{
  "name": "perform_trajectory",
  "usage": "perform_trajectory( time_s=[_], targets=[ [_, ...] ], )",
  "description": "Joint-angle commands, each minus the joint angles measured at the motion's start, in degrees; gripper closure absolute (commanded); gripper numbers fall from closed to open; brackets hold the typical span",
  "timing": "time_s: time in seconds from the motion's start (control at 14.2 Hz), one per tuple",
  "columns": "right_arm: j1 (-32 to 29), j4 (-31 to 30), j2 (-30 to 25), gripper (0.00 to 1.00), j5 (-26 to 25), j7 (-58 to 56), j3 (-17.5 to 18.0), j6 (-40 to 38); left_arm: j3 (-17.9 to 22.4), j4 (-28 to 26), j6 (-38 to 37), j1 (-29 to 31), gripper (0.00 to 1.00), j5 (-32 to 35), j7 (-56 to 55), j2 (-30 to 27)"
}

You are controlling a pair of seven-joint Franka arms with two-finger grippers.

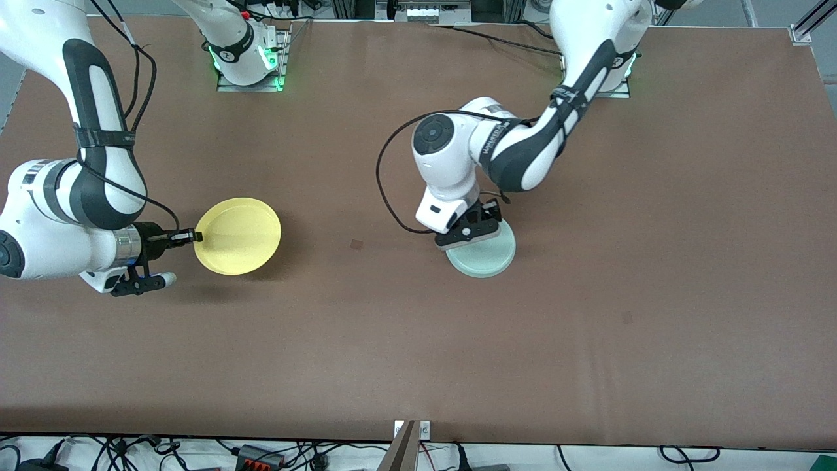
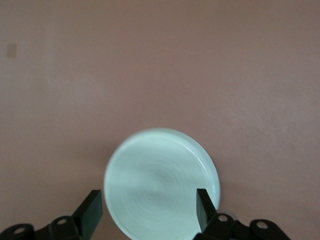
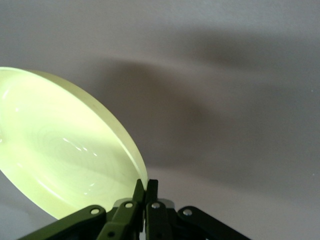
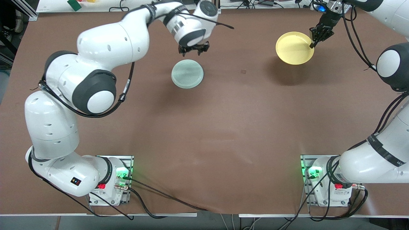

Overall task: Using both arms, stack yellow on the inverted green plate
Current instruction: 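Lower the inverted green plate onto the table and open the left gripper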

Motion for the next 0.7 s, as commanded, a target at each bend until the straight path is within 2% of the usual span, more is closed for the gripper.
perform_trajectory(
  time_s=[0.0,0.28,0.42,0.56,0.63],
  targets=[
    [1.6,0.6,0.2,1.0,0.7,-0.3,0.3,-1.3,-0.6,-1.2,-6.0,5.3,0.16,-2.1,10.6,-4.8],
    [5.3,0.6,2.0,1.0,1.7,0.9,0.3,-0.7,-0.5,-1.1,-10.9,13.7,0.14,-7.9,25.2,-9.8],
    [7.4,0.7,3.1,1.0,5.4,4.1,0.3,-0.5,-0.6,-1.1,-11.6,17.3,0.11,-8.5,31.7,-11.5],
    [10.5,0.9,4.4,1.0,8.1,7.5,0.3,0.0,-0.5,-1.0,-11.8,20.1,0.0,-13.0,33.2,-13.5],
    [11.6,0.9,4.6,1.0,9.9,10.1,0.3,0.9,-0.5,-1.0,-12.2,21.9,0.0,-14.6,35.5,-14.7]
  ],
)
